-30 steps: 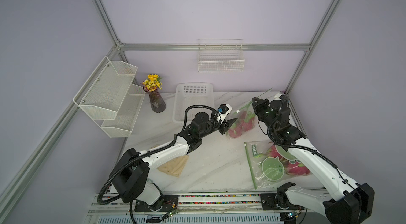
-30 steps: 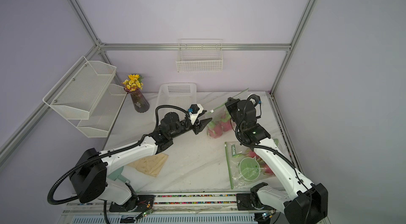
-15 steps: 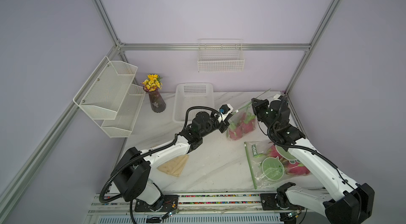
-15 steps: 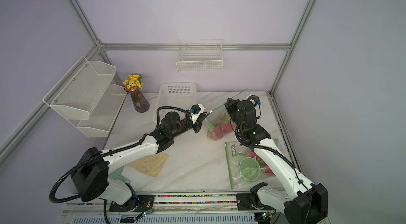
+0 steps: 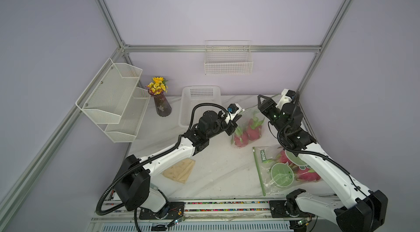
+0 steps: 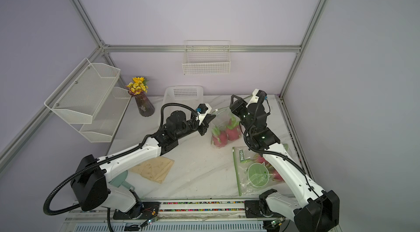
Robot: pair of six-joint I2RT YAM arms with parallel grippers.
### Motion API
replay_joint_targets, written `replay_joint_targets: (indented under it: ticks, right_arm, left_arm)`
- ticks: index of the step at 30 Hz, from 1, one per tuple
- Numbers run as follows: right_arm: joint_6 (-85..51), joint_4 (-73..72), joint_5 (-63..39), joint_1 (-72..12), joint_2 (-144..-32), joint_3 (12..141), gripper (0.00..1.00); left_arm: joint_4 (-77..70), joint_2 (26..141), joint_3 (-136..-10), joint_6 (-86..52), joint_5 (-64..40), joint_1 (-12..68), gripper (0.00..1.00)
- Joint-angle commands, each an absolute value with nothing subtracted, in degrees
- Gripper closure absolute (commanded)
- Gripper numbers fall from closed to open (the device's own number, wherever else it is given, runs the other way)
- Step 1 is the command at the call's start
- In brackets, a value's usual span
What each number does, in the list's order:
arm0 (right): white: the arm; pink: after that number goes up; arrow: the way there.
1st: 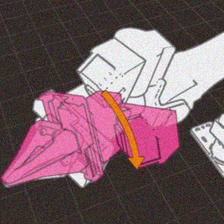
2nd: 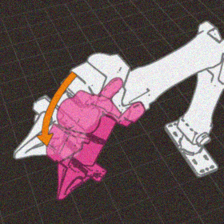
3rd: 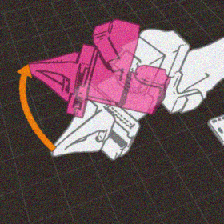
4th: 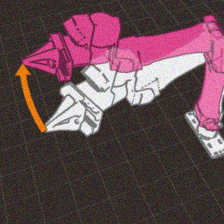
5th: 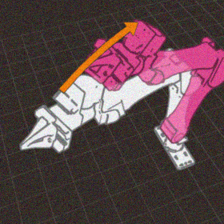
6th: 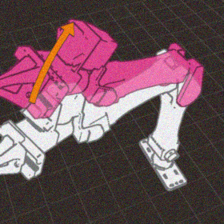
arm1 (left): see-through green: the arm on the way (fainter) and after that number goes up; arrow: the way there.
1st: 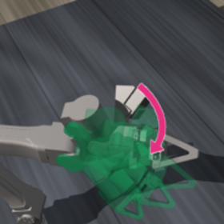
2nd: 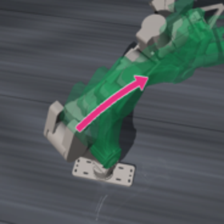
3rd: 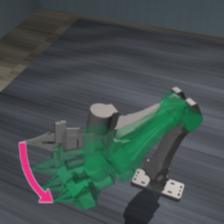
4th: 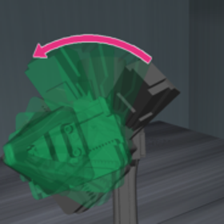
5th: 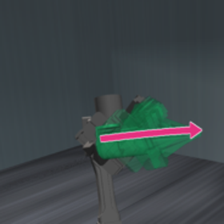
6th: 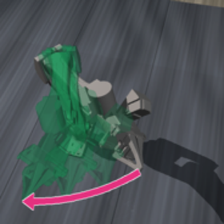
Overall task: Open the zip-top bag and take out the dragon fruit
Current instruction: Pick up the zipper food storage bag at the center of the board, then unzip the zipper on the zipper food storage bag.
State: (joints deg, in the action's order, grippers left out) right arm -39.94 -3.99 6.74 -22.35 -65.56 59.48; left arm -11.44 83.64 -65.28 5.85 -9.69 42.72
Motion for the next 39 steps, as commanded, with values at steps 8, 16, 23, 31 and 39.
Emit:
replay_joint_targets:
  ticks: [8,16,23,31,39]
  right_arm:
    - [-2.6,-9.6,-26.2,-22.3,-65.6,64.7,0.46]
    - [4.4,-6.4,-48.5,-22.3,-68.4,66.6,0.45]
    - [8.1,-8.2,-57.4,-22.4,-72.8,66.9,0.54]
    - [17.3,-9.0,-58.0,-24.2,-78.2,68.0,0.63]
    - [21.4,-4.9,-59.2,-26.1,-81.4,71.6,0.68]
  left_arm:
    - [17.7,78.4,-81.7,1.4,-25.6,34.5,1.00]
    - [30.6,75.3,-83.2,4.9,-31.4,29.1,1.00]
    - [35.4,75.2,-83.3,8.5,-33.9,27.4,1.00]
    - [35.6,75.2,-84.1,7.9,-38.0,27.0,1.00]
    - [35.7,75.4,-84.5,7.7,-38.4,26.9,1.00]
